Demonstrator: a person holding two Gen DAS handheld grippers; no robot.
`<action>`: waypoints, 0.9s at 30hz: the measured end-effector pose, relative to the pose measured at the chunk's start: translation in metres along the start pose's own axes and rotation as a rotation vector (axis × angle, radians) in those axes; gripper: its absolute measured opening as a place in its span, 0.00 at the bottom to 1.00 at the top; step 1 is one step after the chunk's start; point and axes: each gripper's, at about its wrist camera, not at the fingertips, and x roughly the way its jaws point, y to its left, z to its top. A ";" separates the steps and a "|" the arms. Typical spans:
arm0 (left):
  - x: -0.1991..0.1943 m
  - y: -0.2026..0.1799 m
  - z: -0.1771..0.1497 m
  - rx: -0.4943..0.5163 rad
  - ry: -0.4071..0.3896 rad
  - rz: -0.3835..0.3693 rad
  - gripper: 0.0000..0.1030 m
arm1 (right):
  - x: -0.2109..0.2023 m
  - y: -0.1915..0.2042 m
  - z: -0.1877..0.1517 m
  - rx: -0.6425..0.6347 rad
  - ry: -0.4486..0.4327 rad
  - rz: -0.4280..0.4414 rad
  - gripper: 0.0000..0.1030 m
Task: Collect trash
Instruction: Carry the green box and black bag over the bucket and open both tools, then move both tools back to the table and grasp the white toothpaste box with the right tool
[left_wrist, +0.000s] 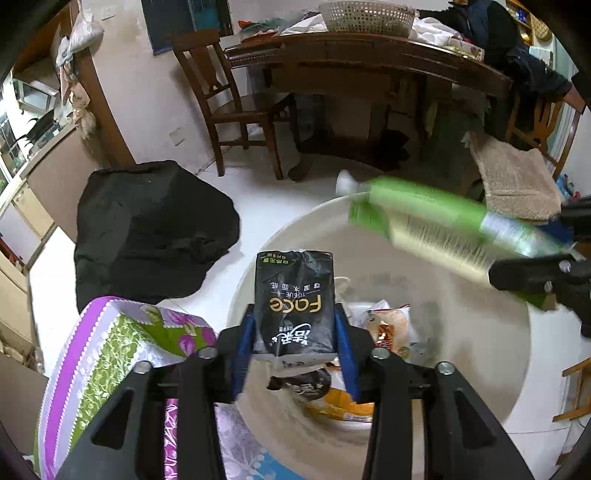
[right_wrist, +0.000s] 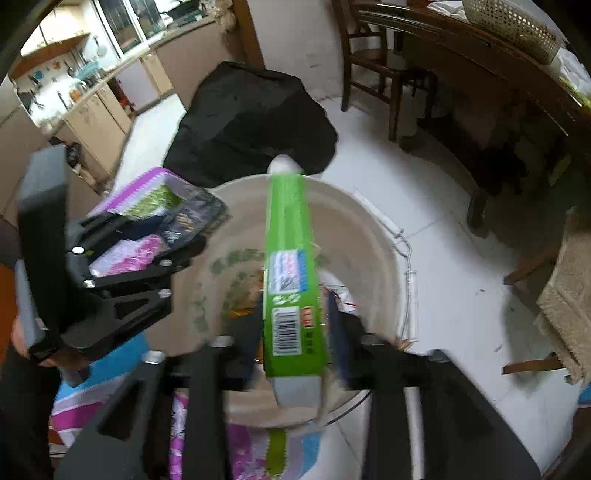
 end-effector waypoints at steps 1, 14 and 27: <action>0.002 0.002 0.000 -0.005 0.005 0.016 0.50 | 0.001 -0.002 0.000 0.007 -0.013 -0.011 0.48; -0.006 0.014 -0.010 -0.029 -0.013 0.031 0.50 | 0.004 0.006 -0.007 -0.028 -0.009 -0.043 0.48; -0.053 0.047 -0.082 -0.197 -0.116 0.134 0.67 | -0.030 0.084 -0.041 -0.222 -0.313 0.040 0.47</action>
